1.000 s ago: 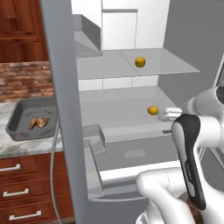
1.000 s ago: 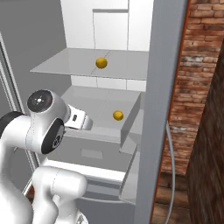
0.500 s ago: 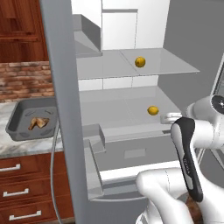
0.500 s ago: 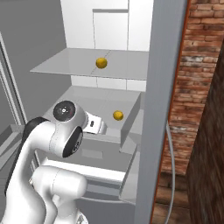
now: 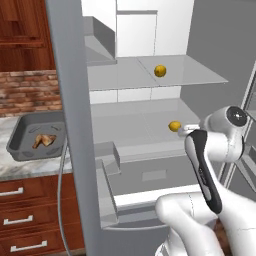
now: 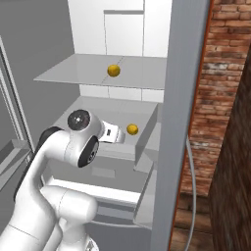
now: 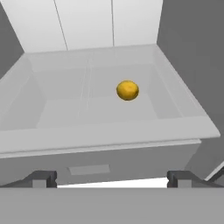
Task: Place one lemon and one chicken drumstick in each tupperware on the nearby counter, to pack two identical lunches.
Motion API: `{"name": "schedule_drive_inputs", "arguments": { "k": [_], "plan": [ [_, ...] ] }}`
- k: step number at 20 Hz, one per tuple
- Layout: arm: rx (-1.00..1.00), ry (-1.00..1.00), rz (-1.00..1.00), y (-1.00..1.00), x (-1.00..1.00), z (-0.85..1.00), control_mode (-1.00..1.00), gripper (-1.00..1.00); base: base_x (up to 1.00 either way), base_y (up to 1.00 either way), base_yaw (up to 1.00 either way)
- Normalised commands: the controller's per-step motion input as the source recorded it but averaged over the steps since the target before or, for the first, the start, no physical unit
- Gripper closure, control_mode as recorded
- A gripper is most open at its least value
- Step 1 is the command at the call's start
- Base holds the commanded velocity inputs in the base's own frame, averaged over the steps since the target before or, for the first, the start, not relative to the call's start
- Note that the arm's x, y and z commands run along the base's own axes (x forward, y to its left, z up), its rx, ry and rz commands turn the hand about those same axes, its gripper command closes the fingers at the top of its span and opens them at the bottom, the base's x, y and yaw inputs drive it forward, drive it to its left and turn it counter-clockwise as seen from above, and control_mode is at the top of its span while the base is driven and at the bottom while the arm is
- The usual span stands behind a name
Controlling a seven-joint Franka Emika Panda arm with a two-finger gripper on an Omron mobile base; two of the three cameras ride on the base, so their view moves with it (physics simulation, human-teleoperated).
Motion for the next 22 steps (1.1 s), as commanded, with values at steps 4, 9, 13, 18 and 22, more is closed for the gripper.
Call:
{"name": "schedule_drive_inputs", "arguments": {
  "k": [4,9,13,18,22],
  "plan": [
    [0.0,0.0,-0.02,-0.21,0.44,-0.12,-1.0,-1.0,0.0,0.0,0.0],
    [0.0,0.0,-0.01,-0.18,0.42,-0.09,-1.0,-1.0,0.0,0.0,0.0],
    [0.0,0.0,-0.01,-0.11,0.39,-0.17,-1.0,-1.0,0.0,0.0,0.0],
    [0.0,0.02,-0.03,-0.01,0.37,-0.23,-1.0,-1.0,0.0,0.0,0.0],
    [0.0,0.02,-0.02,0.0,0.34,-0.25,-1.0,-1.0,0.0,0.0,0.0]
  ]
}}
